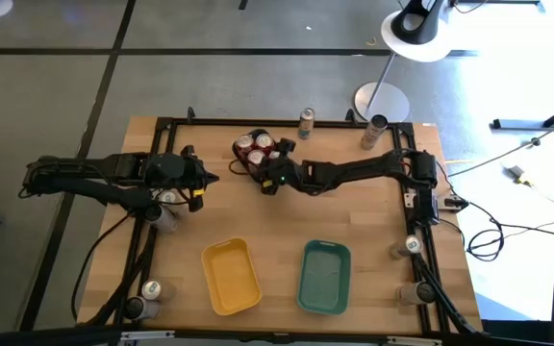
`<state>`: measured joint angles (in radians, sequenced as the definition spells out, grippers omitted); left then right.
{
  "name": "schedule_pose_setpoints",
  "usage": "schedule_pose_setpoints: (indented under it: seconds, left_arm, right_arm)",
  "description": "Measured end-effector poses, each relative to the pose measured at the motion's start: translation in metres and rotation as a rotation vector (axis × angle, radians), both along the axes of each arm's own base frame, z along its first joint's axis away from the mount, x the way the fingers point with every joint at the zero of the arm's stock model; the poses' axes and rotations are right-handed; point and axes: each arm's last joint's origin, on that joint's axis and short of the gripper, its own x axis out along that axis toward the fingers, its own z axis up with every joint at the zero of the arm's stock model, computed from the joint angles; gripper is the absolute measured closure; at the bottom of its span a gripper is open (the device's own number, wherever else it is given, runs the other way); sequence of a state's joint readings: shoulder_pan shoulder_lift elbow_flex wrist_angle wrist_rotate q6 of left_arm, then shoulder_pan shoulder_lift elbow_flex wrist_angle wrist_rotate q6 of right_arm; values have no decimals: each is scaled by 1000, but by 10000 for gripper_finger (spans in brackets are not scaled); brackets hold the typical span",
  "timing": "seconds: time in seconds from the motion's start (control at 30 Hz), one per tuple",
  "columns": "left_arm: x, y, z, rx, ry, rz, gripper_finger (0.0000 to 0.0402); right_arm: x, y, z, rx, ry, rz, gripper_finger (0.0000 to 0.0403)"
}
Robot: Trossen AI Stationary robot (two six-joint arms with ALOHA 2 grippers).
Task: Sort soda cans
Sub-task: Put the red and white soda can into the blue bin, then put the blue soda can into the green bin
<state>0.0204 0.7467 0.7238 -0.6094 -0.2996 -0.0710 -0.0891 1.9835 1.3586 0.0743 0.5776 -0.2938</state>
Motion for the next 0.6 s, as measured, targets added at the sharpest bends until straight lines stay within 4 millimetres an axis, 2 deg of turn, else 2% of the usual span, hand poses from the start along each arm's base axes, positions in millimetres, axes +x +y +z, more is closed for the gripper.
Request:
schedule_pose_setpoints:
  seconds: [0.13,0.27,0.5,0.6]
  left_arm:
    - [0,0,0,0,1,0,394]
    - [0,0,0,-1,3,1,394]
    - [1,0,2,-3,-24,3,394]
    - [1,0,2,-4,-27,3,394]
  right_arm:
    - [-2,11,6,-9,6,9,38]
    - [-13,36,40,5,-35,56,38]
    - [-58,65,95,151,-68,69,38]
    - [-82,71,110,228,-50,34,38]
